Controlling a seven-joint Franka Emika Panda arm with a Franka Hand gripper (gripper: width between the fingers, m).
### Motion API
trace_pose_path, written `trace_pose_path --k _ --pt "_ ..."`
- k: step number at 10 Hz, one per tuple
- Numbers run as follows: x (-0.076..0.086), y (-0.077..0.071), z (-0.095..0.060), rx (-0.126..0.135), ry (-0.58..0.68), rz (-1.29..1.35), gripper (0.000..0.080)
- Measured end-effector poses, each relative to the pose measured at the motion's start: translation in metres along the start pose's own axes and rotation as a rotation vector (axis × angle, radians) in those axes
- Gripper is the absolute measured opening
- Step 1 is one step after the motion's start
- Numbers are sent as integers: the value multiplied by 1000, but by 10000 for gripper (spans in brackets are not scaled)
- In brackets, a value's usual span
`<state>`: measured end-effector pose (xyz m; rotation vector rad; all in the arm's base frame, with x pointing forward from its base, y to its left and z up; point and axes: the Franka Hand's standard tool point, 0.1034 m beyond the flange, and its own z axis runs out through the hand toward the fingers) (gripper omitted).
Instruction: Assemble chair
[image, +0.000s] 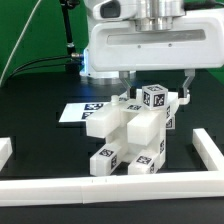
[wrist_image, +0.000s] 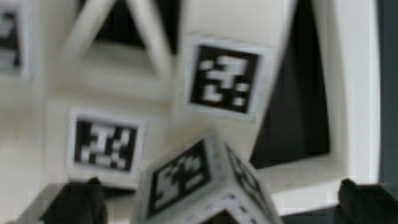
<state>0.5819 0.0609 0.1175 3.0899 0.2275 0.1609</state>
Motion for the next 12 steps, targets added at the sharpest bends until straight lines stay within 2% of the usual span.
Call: trace_pose_path --k 1,2,3,4,5,12 --pt "0 0 0 3 0 32 648" --pt "0 0 0 3 0 60 552" --pt "0 0 0 2 0 59 552" --pt "0 0 0 3 0 101 370" --pt "0 0 0 3 0 161 282" --pt "-1 -1 1 12 -5 739 284"
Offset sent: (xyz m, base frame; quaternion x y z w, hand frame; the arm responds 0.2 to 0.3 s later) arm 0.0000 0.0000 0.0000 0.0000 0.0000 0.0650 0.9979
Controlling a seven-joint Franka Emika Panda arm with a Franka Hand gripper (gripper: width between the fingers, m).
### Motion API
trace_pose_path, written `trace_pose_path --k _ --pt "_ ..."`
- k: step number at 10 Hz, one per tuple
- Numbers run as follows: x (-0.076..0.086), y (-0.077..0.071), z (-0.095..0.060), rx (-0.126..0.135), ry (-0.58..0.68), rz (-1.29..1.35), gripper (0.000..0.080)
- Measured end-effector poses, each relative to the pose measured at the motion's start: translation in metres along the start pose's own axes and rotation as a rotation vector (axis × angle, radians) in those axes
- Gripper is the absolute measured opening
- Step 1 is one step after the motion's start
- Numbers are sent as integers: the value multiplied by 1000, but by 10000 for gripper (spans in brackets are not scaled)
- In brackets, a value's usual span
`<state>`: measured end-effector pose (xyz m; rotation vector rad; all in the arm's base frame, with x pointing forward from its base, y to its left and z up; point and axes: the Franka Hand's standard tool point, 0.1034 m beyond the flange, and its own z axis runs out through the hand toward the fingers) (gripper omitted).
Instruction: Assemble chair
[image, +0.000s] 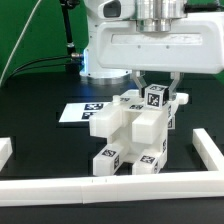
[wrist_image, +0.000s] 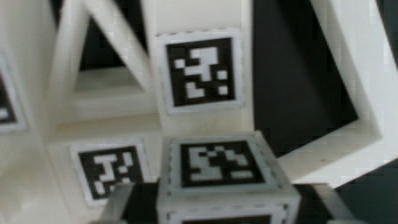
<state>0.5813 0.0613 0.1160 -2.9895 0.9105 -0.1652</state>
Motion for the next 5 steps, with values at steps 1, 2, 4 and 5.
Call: trace_pose_path --k 1,2,4,5 --pt "0 0 0 3 -2 104 284" --pt "1 0 0 10 -3 184 284" --pt "3 1 1 31 -21 458 284" --pt "5 1 1 36 -29 564 284"
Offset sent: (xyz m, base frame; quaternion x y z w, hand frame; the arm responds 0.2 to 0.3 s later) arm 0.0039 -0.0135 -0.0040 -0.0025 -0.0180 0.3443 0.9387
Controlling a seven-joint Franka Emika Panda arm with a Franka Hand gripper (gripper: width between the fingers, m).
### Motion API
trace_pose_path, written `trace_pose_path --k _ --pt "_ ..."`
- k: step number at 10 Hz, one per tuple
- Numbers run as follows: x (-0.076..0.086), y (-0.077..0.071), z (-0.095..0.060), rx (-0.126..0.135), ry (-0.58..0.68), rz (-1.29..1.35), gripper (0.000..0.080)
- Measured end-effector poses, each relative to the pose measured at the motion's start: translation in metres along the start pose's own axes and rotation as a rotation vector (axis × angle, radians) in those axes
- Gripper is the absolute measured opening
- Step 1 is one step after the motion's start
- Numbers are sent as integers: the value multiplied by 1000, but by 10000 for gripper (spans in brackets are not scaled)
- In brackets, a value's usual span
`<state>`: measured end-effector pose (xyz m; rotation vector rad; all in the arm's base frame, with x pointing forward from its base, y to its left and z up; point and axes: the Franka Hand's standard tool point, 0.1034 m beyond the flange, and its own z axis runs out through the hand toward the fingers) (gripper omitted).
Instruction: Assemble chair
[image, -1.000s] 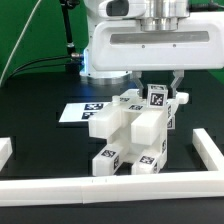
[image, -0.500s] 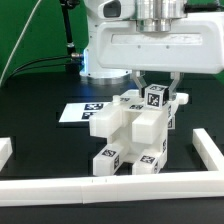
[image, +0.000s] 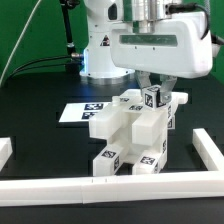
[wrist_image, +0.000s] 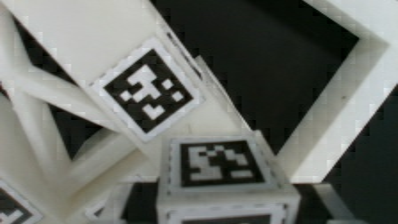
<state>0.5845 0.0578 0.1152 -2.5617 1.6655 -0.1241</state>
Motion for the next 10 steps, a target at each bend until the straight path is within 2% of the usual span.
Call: trace_pose_path --k 1,2,3,4,5,8,10 --pt "0 0 0 4 -5 84 284" --pt "-1 0 0 4 -7 99 340" --pt "-1 0 0 4 -7 72 477" --pt "-1 0 0 3 -6 16 477" --pt "-1 -1 0 2 -8 -115 610" --pt "3 -4 -3 8 -3 -604 647" --pt "4 -4 -3 8 0 -700 648"
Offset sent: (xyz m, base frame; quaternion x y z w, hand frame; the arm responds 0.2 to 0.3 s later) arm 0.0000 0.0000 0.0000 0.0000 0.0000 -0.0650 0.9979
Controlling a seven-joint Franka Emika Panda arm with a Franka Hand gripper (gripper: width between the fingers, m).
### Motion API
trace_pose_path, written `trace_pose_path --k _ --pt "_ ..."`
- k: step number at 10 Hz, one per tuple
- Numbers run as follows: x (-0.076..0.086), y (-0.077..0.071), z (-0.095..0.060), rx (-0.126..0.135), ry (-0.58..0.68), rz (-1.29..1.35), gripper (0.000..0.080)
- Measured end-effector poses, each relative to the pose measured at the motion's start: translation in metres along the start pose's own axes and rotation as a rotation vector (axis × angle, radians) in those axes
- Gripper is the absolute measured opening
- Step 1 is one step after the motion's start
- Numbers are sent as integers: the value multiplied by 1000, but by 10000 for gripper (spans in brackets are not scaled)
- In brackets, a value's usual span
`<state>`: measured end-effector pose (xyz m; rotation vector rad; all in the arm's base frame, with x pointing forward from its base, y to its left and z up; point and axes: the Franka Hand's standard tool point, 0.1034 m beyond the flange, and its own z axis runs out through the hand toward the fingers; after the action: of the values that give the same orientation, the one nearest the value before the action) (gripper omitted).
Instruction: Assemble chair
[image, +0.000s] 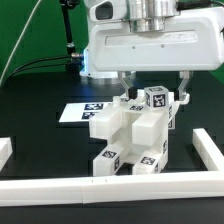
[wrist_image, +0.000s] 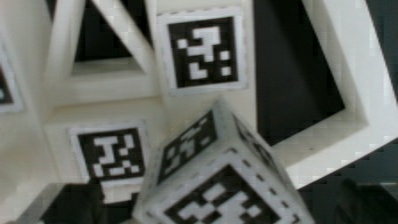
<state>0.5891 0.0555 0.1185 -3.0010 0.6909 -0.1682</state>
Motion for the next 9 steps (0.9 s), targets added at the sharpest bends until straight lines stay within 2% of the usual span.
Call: trace_pose_path --k 1,2,4,7,9 --pt "0 0 0 -10 3 -116 648" --pt "0 -4 0 -31 10 -272 648" --pt "-1 -6 1 -33 17 -302 648" --pt "-1 -6 1 -31 17 -235 285" --pt "-1 -6 1 -30 19 -79 285"
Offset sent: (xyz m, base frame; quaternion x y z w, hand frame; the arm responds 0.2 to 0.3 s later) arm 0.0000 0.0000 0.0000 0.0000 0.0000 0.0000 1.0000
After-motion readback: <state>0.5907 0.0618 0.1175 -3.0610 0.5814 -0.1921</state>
